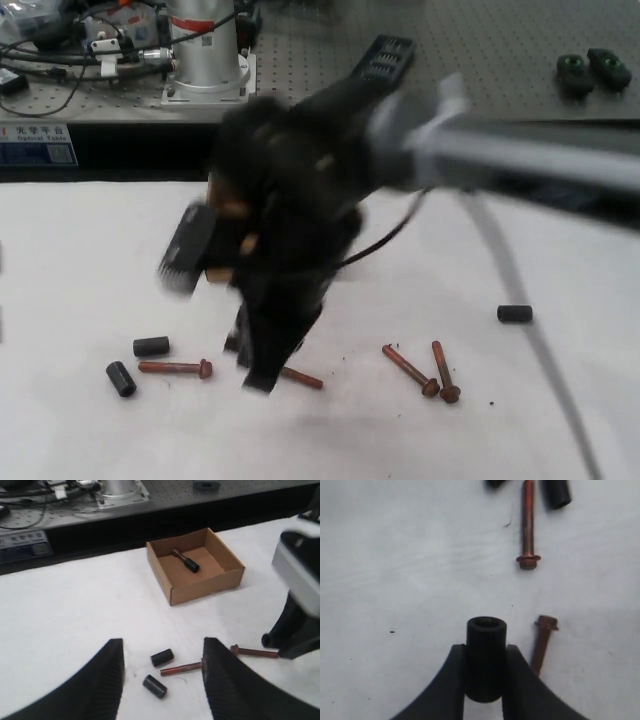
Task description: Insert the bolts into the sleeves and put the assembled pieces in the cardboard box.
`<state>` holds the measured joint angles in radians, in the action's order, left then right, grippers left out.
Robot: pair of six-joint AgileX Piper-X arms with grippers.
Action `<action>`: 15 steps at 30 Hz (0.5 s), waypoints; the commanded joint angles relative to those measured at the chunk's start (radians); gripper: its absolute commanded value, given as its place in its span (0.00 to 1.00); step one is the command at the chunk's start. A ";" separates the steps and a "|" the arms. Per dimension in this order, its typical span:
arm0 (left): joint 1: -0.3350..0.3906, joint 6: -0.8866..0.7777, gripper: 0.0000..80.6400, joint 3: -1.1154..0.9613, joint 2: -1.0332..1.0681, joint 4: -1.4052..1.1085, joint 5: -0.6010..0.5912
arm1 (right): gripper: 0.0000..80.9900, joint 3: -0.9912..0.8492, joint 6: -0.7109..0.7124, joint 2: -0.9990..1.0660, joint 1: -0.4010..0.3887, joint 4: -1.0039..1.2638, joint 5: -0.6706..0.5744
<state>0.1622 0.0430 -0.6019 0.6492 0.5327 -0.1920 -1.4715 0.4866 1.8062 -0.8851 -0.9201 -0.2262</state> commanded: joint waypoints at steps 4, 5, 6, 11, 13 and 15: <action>0.056 0.024 0.43 -0.001 0.139 -0.157 -0.080 | 0.02 0.203 -0.068 -0.157 0.059 0.132 -0.025; 0.066 0.059 0.43 -0.001 0.180 -0.190 -0.111 | 0.02 0.251 -0.093 -0.198 0.072 0.165 -0.025; 0.077 0.101 0.43 -0.004 0.229 -0.214 -0.138 | 0.02 0.309 -0.114 -0.237 0.087 0.206 -0.025; 0.136 0.287 0.43 -0.060 0.427 -0.219 -0.157 | 0.02 0.545 -0.181 -0.387 0.150 0.379 -0.025; 0.161 0.356 0.43 -0.097 0.507 -0.219 -0.157 | 0.02 0.616 -0.215 -0.433 0.170 0.441 -0.025; 0.193 0.430 0.43 -0.136 0.571 -0.215 -0.157 | 0.02 0.666 -0.247 -0.465 0.188 0.489 -0.023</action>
<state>0.3424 0.4224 -0.7116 1.2001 0.3323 -0.3400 -0.8210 0.2591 1.3630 -0.7079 -0.4792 -0.2384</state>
